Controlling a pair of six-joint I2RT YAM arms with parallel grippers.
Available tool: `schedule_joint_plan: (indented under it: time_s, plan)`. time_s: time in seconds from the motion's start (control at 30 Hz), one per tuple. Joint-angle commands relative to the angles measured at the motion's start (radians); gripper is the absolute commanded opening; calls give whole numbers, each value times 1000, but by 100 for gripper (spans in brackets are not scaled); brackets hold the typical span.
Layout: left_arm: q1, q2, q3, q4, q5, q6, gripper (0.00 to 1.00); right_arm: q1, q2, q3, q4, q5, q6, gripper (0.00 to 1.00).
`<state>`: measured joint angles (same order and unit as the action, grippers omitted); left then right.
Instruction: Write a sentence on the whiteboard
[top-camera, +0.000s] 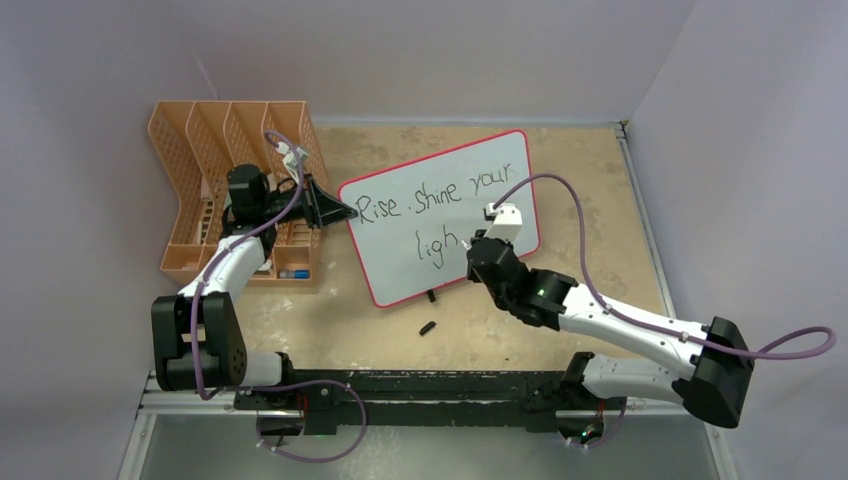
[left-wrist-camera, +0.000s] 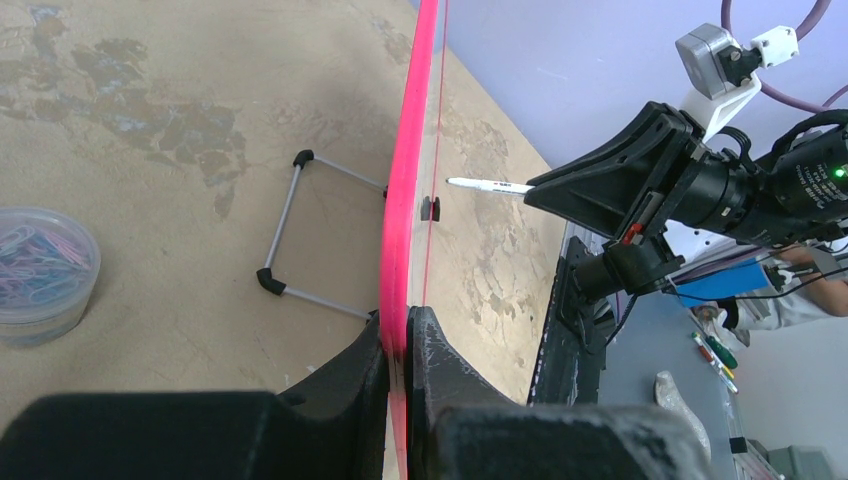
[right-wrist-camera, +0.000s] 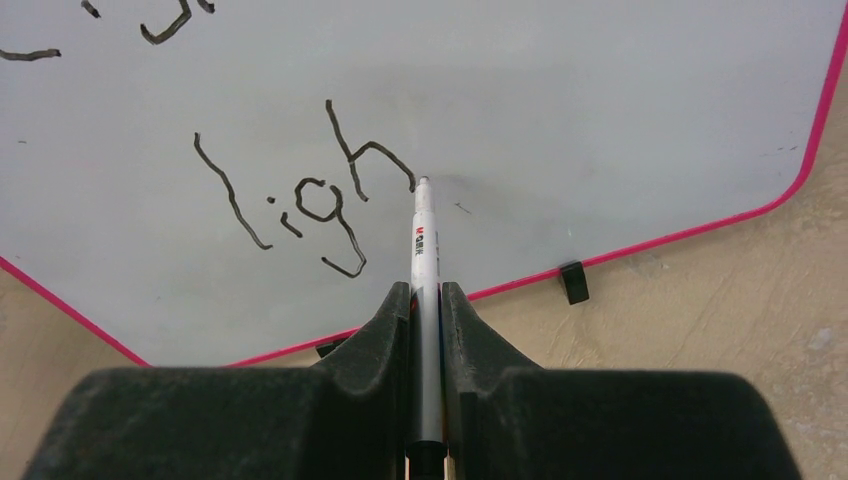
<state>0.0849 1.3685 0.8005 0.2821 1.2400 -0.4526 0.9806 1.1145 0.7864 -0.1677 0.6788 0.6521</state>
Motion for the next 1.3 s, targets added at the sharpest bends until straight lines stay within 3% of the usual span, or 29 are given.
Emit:
schedule_joint_plan:
  time_s: [0.0, 0.37, 1.27]
  plan:
    - [12, -4, 17, 14, -31, 6, 0, -8, -20, 32, 23, 68, -20, 0]
    - [12, -5, 19, 14, -30, 6, 0, -37, -11, 18, 116, 12, -74, 0]
    - [11, -4, 19, 12, -30, 7, 0, -53, 23, 5, 135, -30, -81, 0]
